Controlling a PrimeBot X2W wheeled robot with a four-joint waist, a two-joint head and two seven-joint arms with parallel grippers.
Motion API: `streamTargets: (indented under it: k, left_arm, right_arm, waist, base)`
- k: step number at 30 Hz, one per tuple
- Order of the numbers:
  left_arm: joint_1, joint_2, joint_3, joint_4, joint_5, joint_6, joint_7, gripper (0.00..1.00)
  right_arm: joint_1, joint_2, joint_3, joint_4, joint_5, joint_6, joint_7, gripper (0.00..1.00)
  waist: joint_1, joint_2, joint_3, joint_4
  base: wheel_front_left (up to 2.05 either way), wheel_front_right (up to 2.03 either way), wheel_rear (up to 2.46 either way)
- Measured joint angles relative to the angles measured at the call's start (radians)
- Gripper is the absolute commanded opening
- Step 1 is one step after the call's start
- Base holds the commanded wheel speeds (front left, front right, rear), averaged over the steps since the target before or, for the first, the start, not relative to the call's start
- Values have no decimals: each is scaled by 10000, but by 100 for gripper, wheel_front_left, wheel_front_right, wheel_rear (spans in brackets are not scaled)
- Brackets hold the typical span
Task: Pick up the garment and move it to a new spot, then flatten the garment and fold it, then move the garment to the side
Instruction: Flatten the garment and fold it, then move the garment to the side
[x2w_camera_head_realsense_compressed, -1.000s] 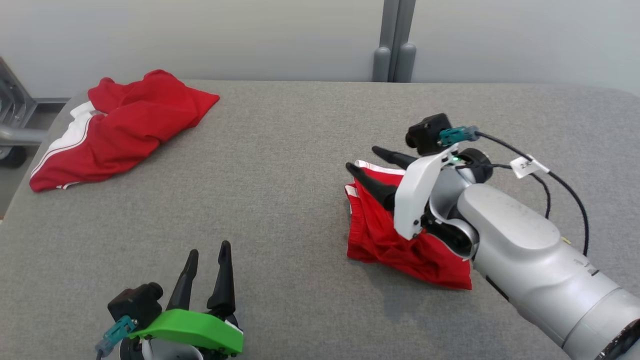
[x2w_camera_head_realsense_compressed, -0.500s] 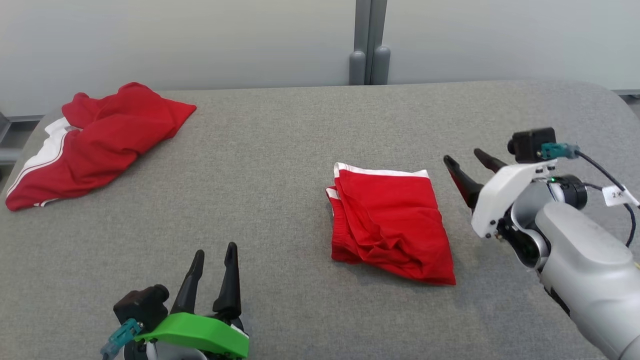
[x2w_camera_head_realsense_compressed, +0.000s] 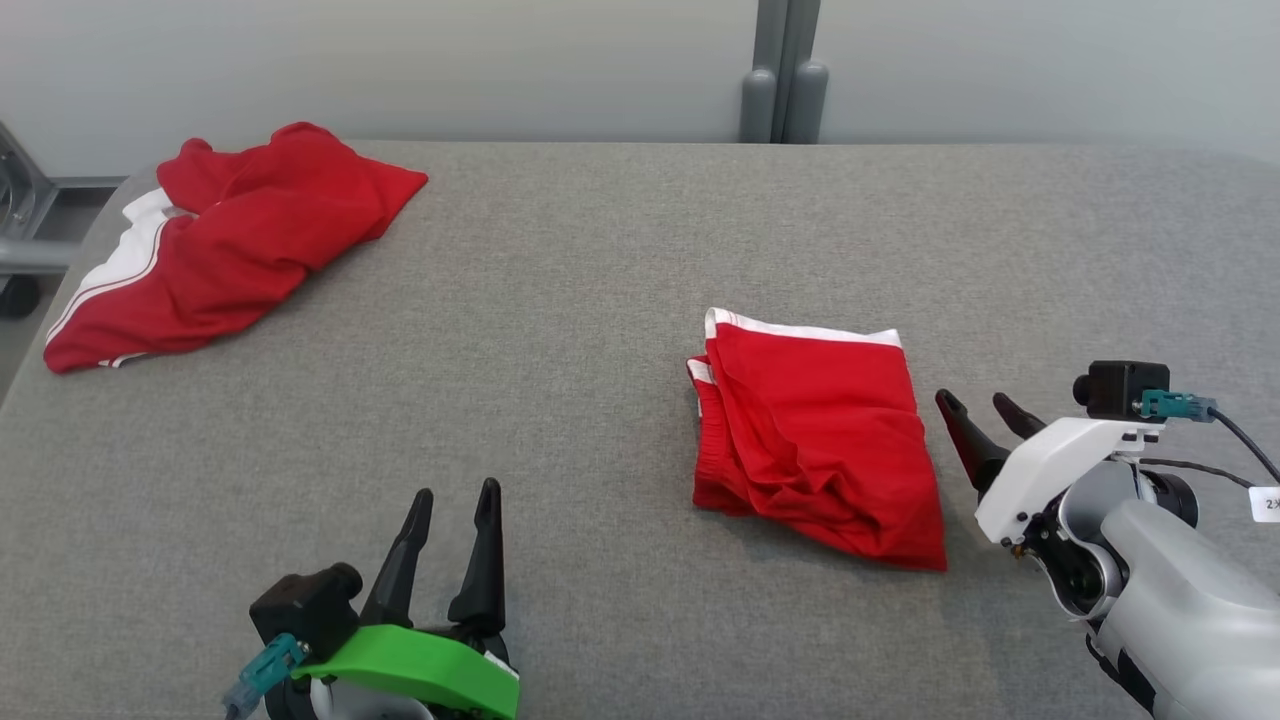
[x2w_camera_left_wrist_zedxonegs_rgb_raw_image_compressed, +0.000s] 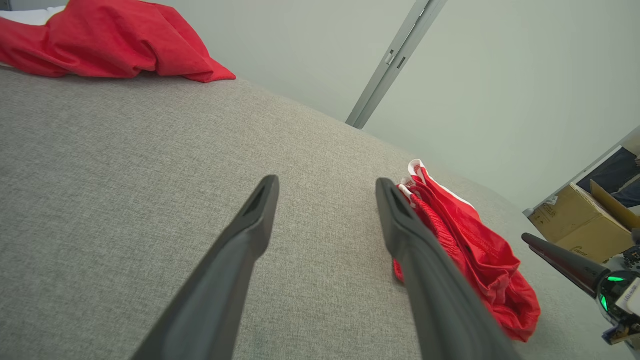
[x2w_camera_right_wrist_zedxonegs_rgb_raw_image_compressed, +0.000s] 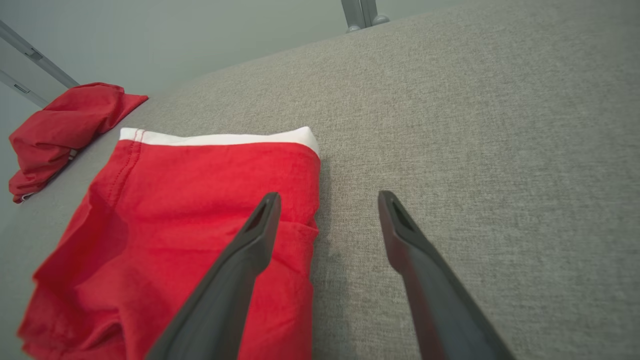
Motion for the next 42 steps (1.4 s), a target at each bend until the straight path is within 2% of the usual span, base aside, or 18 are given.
streamTargets:
  k: [10, 20, 21, 22, 24, 25, 34, 42]
  left_arm:
    - [-57, 0, -58, -188, 73, 0, 13, 100]
    - [-215, -2, 35, -201, 73, 2, 13, 100]
    - [-215, -2, 40, -201, 73, 2, 13, 100]
    - [-215, -2, 46, -201, 73, 2, 13, 100]
    - [-215, -2, 61, -201, 71, 2, 13, 100]
    - [-215, -2, 71, -201, 71, 2, 13, 100]
    - [-214, 0, 387, -251, 71, 8, 10, 100]
    - [-215, 8, 541, -362, 73, 13, 6, 100]
  right_arm:
    - [16, 65, -155, 380, 316, 180, -17, 100]
    - [-54, 215, -107, 851, 656, 376, 671, 99]
    - [-85, 230, -96, 871, 669, 403, 734, 58]
    - [-121, 238, -81, 888, 688, 441, 779, 43]
    - [-216, 245, -40, 917, 719, 445, 859, 21]
    - [-240, 249, -31, 924, 719, 447, 859, 0]
    - [-748, 203, 169, 980, 447, 556, 932, 0]
    - [-1435, -372, 249, 1055, 65, 612, 922, 0]
  waist:
    - [0, 0, 451, 705]
    - [0, 0, 809, 1333]
    - [0, 0, 826, 1359]
    - [0, 0, 838, 1375]
    - [0, 0, 851, 1385]
    - [0, 0, 855, 1383]
    - [0, 0, 931, 1143]
    - [0, 0, 1046, 740]
  base:
    - [0, 0, 0]
    - [0, 0, 0]
    - [0, 0, 0]
    - [0, 0, 0]
    - [0, 0, 0]
    - [0, 0, 0]
    - [0, 0, 0]
    - [0, 0, 0]
